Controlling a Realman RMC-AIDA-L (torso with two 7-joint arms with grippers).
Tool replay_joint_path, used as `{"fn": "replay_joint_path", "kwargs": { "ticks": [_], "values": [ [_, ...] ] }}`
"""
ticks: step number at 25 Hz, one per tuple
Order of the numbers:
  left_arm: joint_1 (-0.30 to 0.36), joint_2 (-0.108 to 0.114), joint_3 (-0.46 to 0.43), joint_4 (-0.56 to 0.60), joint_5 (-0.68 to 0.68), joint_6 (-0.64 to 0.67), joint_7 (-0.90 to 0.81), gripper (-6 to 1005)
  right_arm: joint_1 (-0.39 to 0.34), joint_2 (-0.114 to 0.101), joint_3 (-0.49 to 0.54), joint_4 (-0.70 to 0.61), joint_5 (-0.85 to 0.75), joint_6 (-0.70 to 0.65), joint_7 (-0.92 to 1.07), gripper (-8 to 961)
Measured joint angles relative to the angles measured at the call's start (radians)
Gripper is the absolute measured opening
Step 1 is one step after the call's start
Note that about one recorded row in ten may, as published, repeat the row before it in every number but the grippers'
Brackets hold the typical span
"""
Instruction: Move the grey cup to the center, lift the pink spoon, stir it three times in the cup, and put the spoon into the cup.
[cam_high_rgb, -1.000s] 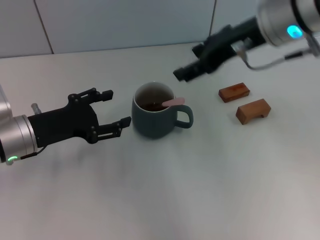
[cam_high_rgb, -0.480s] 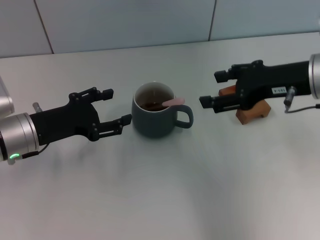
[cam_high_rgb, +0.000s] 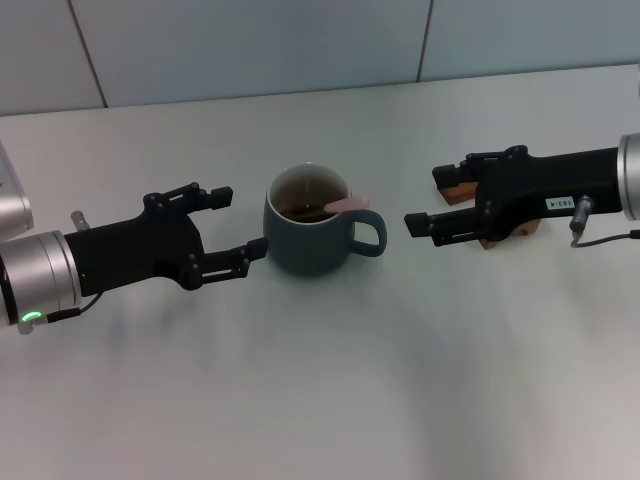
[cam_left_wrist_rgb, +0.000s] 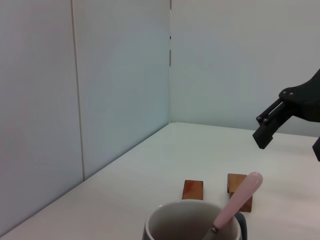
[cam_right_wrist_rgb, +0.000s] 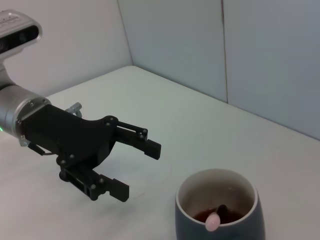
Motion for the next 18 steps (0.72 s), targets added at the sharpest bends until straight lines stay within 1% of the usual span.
{"fn": "replay_joint_path", "kwargs": {
  "ticks": [5, 18],
  "values": [
    [0.0, 0.0, 0.014, 0.0, -0.001, 0.0, -0.009, 819, 0.004, 0.0, 0.001, 0.018, 0.001, 0.004, -0.009, 823],
    [0.0, 0.0, 0.015, 0.0, -0.001, 0.001, -0.011, 819, 0.003, 0.002, 0.0, 0.022, 0.002, 0.006, -0.009, 824]
  ]
}}
